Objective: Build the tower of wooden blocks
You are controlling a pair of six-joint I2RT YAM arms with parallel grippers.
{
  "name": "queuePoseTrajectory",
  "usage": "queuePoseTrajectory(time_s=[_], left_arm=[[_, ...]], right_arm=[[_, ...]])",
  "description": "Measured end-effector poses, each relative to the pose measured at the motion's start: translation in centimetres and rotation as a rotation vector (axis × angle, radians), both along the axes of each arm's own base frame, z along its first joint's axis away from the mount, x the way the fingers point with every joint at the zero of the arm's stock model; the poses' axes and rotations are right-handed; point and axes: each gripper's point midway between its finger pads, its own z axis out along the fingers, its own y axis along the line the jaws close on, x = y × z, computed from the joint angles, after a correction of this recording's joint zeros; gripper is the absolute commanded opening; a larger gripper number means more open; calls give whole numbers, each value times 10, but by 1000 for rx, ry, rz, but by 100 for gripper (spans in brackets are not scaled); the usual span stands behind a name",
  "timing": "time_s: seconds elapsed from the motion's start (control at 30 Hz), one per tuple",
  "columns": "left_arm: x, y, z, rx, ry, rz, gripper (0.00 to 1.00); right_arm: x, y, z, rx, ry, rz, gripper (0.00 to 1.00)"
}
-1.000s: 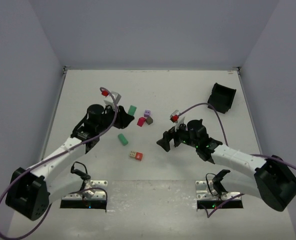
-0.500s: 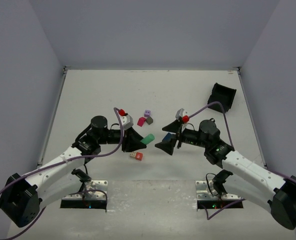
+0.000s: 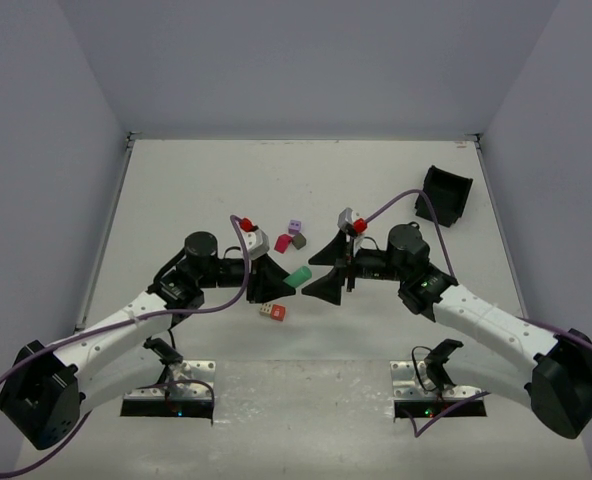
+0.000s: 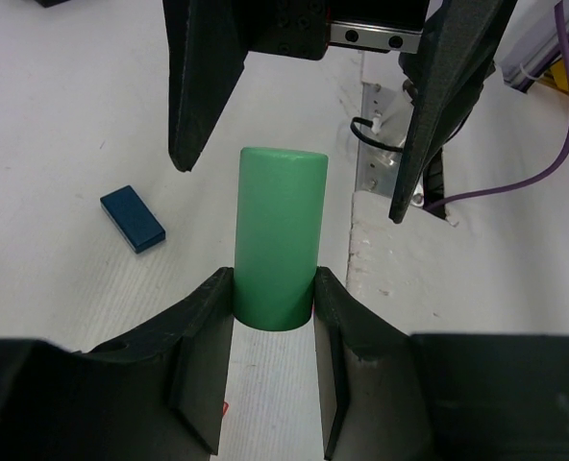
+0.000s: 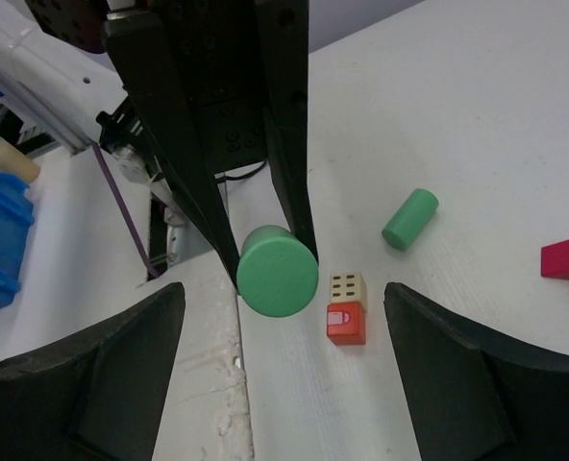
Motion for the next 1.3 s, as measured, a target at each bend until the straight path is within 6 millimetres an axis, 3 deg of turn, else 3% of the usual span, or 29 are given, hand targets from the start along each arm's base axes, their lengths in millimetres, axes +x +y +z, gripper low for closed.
queuePoseTrajectory(time_s=[0.6, 0.73, 1.03, 1.13, 1.27, 1.3], left_arm=[[4, -2, 0, -8, 7, 20, 0], [5, -2, 0, -7, 7, 26, 0], [7, -1, -1, -6, 6, 36, 0], [7, -1, -1, -5, 6, 39, 0], [8, -1, -1, -5, 6, 41, 0], [8, -1, -1, -5, 6, 41, 0]], right_arm=[[-2, 5, 4, 27, 12, 22, 61], [-1, 7, 3, 24, 17, 11, 43], [4, 8, 3, 25, 14, -19, 40], [6, 8, 4, 26, 12, -26, 31], [7, 8, 4, 27, 14, -33, 26], [7, 8, 4, 27, 14, -34, 21]])
